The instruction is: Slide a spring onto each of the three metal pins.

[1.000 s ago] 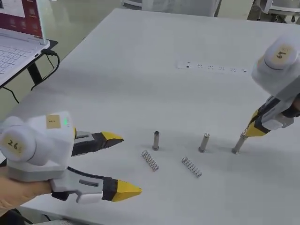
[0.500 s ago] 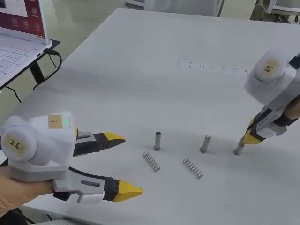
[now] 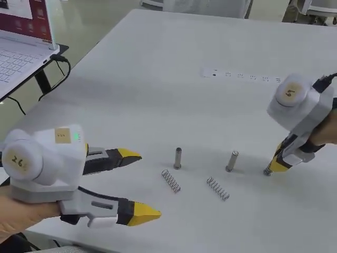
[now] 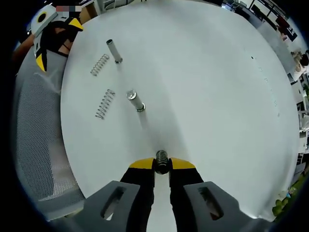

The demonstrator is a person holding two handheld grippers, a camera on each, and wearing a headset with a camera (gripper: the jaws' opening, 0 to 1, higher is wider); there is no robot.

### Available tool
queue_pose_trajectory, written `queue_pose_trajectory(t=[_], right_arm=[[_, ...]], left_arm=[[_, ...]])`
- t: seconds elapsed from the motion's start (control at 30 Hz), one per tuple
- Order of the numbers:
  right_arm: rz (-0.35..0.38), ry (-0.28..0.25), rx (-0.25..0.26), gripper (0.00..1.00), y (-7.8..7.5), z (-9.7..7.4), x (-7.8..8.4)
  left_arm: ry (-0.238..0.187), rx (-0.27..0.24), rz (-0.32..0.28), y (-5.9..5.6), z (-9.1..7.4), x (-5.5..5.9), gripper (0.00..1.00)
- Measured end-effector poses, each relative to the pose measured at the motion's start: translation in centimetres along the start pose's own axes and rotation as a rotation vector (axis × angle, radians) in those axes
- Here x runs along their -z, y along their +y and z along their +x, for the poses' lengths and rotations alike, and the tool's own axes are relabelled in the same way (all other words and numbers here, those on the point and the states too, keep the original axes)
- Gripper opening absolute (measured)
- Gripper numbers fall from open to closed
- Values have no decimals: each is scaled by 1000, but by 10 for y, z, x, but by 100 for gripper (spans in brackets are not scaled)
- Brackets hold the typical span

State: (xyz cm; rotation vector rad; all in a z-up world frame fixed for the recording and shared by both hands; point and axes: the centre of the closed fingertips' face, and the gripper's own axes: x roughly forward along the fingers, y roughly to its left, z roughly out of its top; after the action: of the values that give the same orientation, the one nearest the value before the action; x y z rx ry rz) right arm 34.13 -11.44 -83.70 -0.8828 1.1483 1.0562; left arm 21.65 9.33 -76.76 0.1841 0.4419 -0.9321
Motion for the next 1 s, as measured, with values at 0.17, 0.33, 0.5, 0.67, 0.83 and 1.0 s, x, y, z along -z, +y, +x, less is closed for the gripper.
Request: queue_pose_trajectory(t=[0.17,0.33,0.5,0.67,0.83,1.0], right_arm=[[2,-12,0,9,1,-1,-2],[-2,-15,1,10,3,0,-2],[-10,-20,3,15,5,0,-1],[0,-36,4,20,6,0,1],[19,-40,1,22,9,-1,6],[29,-40,8,22,11,-2,12]], left_arm=[[0,2,-1,-1,1,1,63],[-2,2,-3,-2,1,1,62],[-1,3,-4,-2,0,2,62],[-1,5,-3,-1,1,2,62],[-3,8,-1,-1,2,1,62],[-3,14,3,-2,4,-1,63]])
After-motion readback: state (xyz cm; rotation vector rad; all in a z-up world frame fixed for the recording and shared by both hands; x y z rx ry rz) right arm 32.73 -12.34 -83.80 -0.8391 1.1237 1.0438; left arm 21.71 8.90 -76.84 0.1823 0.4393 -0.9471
